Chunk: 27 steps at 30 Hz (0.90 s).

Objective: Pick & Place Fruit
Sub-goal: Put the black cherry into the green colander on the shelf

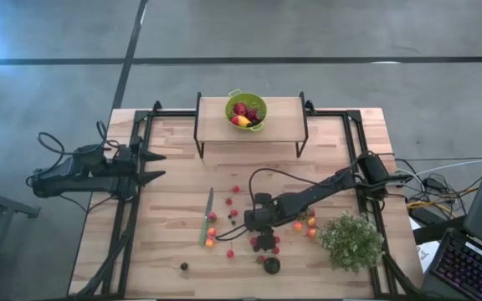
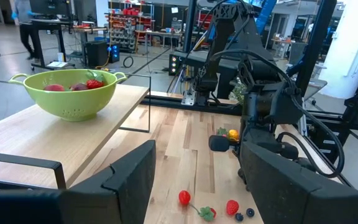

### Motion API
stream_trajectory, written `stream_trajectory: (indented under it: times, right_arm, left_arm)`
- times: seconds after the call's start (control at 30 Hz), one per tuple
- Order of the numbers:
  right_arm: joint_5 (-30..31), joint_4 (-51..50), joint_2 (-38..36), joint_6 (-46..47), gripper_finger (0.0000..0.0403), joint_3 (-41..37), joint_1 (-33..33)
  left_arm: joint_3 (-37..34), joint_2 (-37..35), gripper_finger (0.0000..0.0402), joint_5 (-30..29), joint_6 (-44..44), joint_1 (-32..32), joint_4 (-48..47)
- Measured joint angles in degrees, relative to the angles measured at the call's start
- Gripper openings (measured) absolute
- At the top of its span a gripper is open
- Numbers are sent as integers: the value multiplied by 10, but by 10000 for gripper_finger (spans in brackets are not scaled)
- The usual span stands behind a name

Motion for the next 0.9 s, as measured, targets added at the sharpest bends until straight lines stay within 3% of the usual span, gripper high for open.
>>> stream_trajectory:
  times: [0.33,0.9]
  right_arm:
    - [20,-4,-49,-5,8,20,-23]
    - [-5,15,-177,-60,8,53,-146]
  left_arm:
    - [0,0,241,0,0,0,0]
    - [0,0,241,0,0,0,0]
